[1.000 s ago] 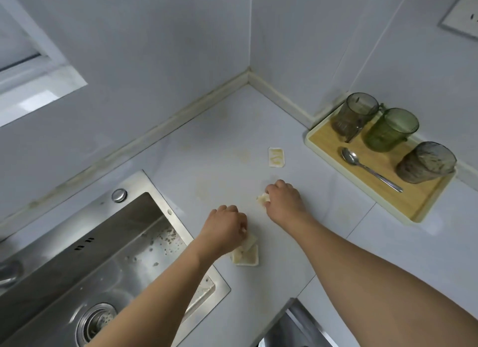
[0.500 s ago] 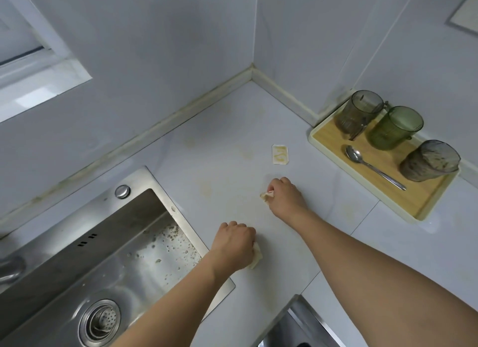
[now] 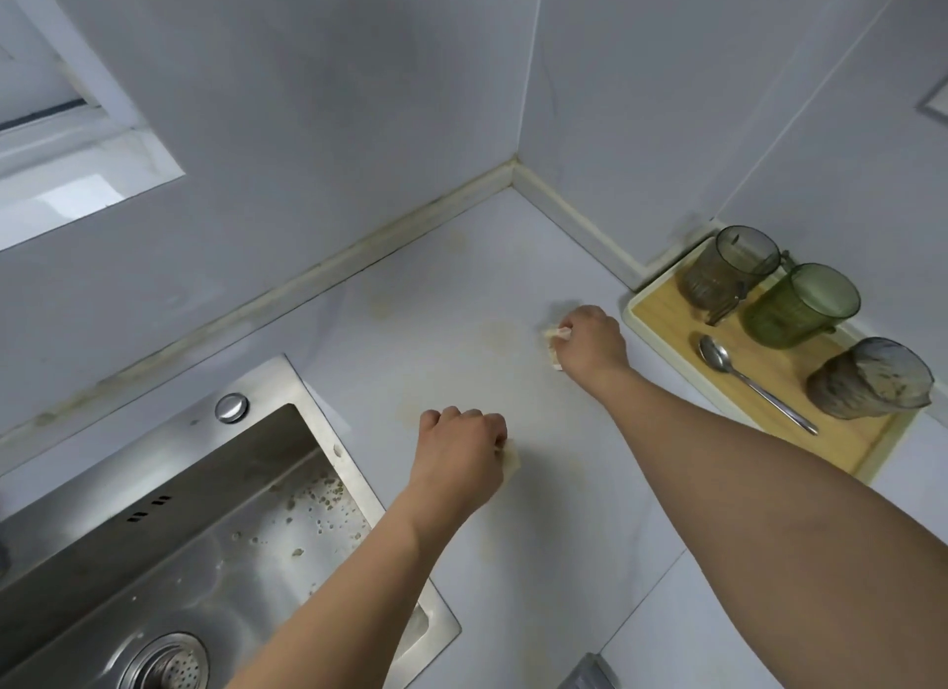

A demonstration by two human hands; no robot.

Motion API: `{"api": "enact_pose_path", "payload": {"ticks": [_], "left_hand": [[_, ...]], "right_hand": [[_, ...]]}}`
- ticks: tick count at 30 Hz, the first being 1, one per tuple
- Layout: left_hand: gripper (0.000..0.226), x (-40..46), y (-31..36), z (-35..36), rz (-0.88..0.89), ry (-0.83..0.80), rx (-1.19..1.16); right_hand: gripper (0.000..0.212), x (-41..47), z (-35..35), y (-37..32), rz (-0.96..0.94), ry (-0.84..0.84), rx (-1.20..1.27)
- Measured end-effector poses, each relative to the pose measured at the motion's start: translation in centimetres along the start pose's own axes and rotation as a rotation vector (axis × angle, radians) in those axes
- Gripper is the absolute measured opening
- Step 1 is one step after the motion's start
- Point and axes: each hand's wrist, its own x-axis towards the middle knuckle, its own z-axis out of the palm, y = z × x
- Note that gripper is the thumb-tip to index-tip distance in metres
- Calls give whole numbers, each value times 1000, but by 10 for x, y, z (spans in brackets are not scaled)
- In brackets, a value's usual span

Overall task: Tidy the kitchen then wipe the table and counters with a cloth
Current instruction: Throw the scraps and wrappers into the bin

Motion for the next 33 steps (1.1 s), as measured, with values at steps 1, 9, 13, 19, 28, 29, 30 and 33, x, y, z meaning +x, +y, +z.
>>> {"api": "enact_pose_path", "payload": {"ticks": [1,9,13,19,28,29,30,33], "left_hand": [[27,1,-2,0,-2,-4,-15],[25,7,-20,-5,-70,-20,-77],[26,2,-12,-11,-74,18,-65],[26,-5,21,-11,-62,-3,-79],[27,-29,153,16,192,-119,-66],[27,-36,169,19,229,-129,-56],[26,-45,186,24,266,-144,-47],[22,-80,236,38,373,-199,14]], "right_hand": [[29,5,1,0,-7,-24,-50],[40,5,8,0,7,-60,-232],[28,-31,-4,8,-10,-7,-164],[9,-114,-29,40,65,114,119],[13,-242,-54,132,334,182,344],[14,-257,-57,142,356,189,348],[14,-274,-62,154,382,203,359],[15,-334,-74,193,487,258,426]]}}
